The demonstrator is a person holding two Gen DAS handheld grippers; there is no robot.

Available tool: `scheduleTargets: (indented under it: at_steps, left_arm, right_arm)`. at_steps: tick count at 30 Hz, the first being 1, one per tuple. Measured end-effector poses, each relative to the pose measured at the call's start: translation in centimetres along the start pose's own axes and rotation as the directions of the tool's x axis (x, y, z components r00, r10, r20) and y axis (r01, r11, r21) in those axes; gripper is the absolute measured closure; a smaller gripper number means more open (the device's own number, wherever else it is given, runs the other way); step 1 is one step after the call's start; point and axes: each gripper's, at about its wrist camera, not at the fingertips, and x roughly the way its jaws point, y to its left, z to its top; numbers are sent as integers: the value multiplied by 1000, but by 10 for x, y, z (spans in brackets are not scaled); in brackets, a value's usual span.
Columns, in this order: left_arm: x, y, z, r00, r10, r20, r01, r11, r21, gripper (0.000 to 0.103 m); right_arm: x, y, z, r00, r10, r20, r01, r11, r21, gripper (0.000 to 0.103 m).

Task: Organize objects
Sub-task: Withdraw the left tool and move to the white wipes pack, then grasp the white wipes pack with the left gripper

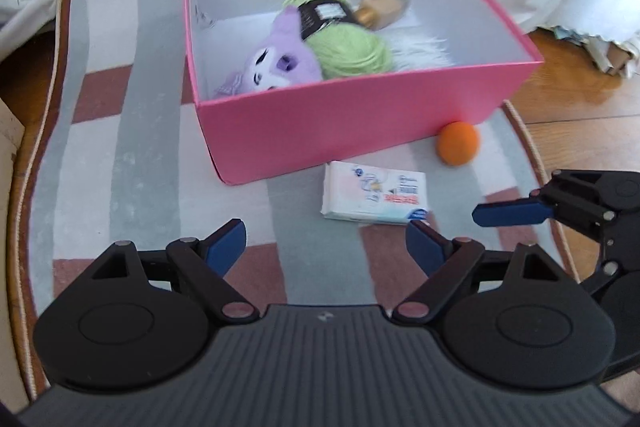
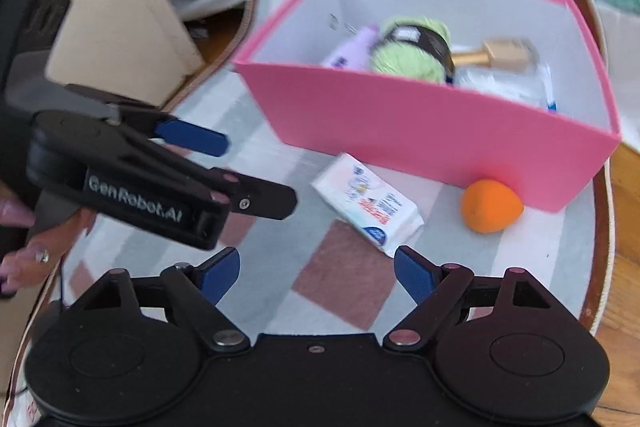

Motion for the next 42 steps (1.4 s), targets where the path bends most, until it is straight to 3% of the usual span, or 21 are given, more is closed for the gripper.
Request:
scheduleTargets:
  at_steps: [2,5,10,13,15,17,18,20,22,24,26,28,34,37,38,42]
  left_arm:
    - [12,3,-1,1000,-25,8,26,999,-31,17]
    - [24,6,-1,999,-26,24,27,997,-67,19]
    - [30,9,1,997,-49,54,54,993,-107,19]
    - [38,11,1,995,-45,86,54,993,-109,22]
    - [44,13,-1,994,-56,98,68,991,-117,27]
    - [52,16,-4,993,-88,74,98,985,-142,43]
    - [51,16,-7,991,-101,91,114,982,-150,44]
    - [48,16,-11,980,-173,99,187,970,-153,55]
    - [45,12,-16,982,-172,82,184,968,-172,56]
    - [43,3,-18,986,-164,11,164,976,-146,56]
    - [39,-6,-20,981,-185,-56,178,978,-112,56]
    - [35,-4,-22,974,-214,-77,201,968,-149,56]
    - [38,20,-28,983,-182,6,176,944,-278,56]
    - [43,29,-31,977,-209,38,210,924,-319,61]
    - [45,30,-30,975,-222,36,221,922,-317,71]
    - [44,19,-26,979,-206,3,196,928,-316,72]
  right_arm:
    - [15,-2,1,998,-39,-44,37,998,-46,26]
    - [28,-7,-2,996,-85,-23,83,992,-100,30]
    - [39,-26,-11,998,-60,28,61,998,-8,44]
    - [41,-30,-11,997,-60,46,61,998,-26,48]
    - [40,-32,-11,998,-42,56,43,999,-5,49]
    - [39,-32,-13,998,-23,66,23,1000,-2,49]
    - [39,-31,-14,997,-21,71,22,1000,-9,49]
    - [39,-28,-17,997,-26,75,28,999,-33,49]
    - [39,-26,-20,997,-15,76,18,999,-51,49]
    - [36,-24,-22,998,2,57,1,999,-50,49]
    - [31,-22,-26,999,4,44,-1,998,-62,49]
    - [28,-23,-29,1000,0,23,1,998,-64,45]
    - [26,-26,-31,999,-16,31,18,998,-63,37]
    - [35,-28,-28,1000,1,30,0,999,-36,36]
    - [36,-28,-29,999,2,46,0,999,-43,37]
    - [39,-18,-31,998,-32,62,38,994,-100,42]
